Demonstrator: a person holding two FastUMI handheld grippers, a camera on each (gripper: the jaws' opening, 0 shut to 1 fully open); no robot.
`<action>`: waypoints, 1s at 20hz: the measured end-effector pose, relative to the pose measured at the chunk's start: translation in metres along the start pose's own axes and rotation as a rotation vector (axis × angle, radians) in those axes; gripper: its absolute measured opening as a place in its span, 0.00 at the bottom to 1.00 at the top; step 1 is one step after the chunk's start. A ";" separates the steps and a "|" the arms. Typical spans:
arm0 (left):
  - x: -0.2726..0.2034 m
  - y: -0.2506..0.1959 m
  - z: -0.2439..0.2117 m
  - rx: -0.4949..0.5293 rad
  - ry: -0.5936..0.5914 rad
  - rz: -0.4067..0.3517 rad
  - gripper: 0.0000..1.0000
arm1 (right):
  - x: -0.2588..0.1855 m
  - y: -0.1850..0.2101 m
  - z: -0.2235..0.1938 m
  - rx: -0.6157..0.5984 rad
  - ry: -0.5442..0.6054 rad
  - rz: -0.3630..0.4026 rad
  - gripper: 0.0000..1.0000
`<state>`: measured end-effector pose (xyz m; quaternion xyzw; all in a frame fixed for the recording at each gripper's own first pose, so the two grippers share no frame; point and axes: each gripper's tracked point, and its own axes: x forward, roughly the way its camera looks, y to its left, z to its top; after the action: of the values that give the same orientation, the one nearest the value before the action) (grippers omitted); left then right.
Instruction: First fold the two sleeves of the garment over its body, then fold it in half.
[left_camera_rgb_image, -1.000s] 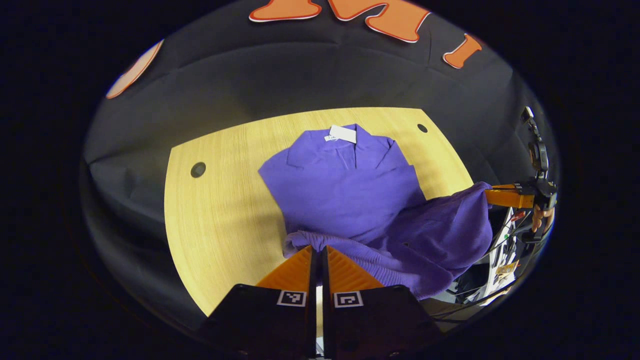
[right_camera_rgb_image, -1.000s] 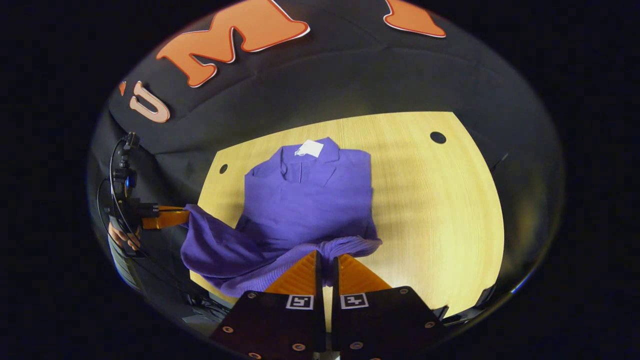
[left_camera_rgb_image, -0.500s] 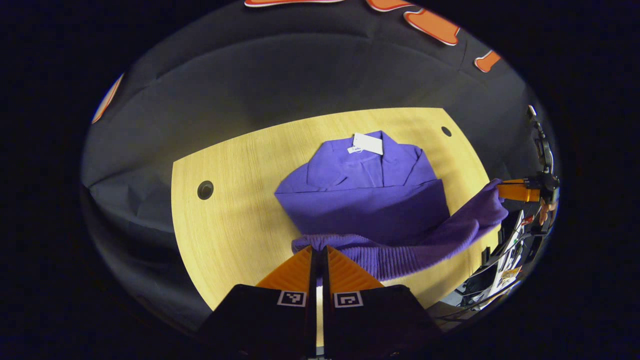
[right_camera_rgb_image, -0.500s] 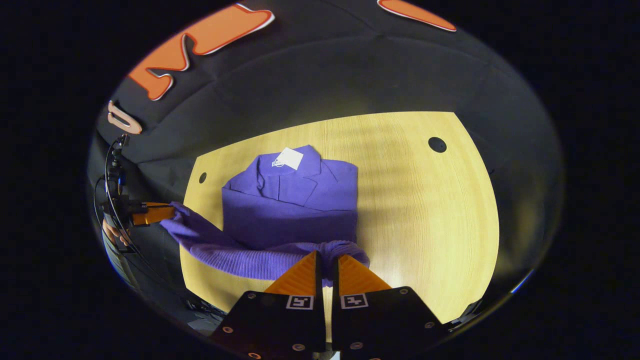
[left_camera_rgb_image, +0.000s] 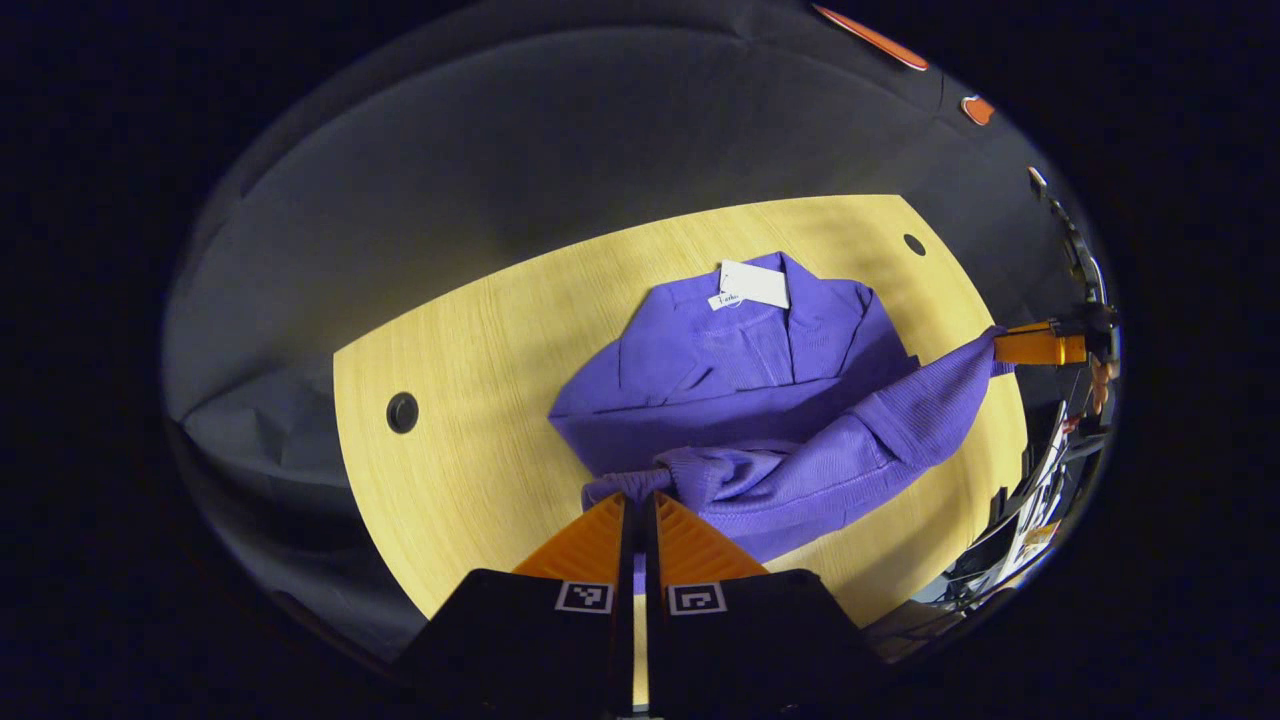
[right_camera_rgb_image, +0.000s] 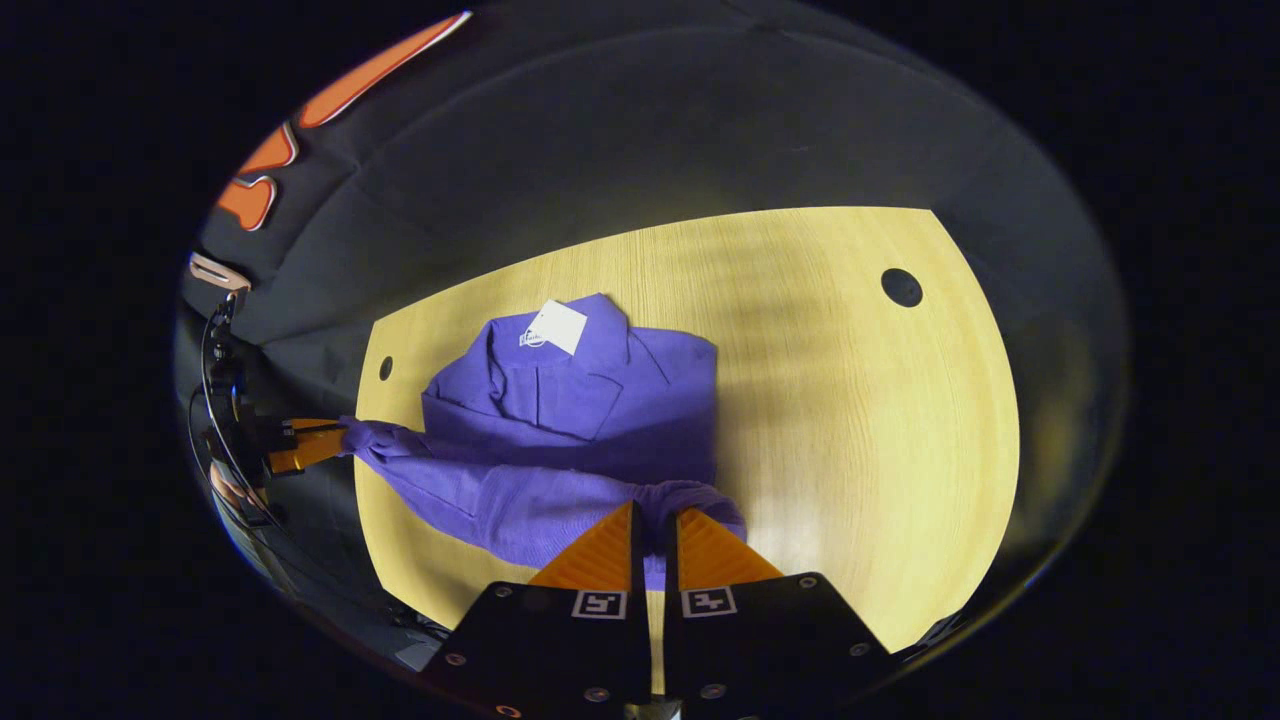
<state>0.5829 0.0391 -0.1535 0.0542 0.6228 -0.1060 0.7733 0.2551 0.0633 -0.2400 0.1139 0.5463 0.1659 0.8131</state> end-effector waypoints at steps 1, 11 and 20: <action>0.000 0.002 0.006 -0.002 -0.001 0.000 0.06 | 0.003 0.000 0.007 0.010 -0.002 0.007 0.05; 0.000 0.063 0.071 -0.159 -0.294 0.209 0.12 | 0.021 0.006 0.086 0.269 -0.168 0.104 0.11; -0.039 0.061 0.060 -0.288 -0.432 0.191 0.09 | -0.010 -0.004 0.115 0.342 -0.335 0.135 0.24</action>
<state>0.6463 0.0889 -0.1053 -0.0216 0.4442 0.0481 0.8944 0.3591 0.0550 -0.1897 0.3118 0.4149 0.1038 0.8484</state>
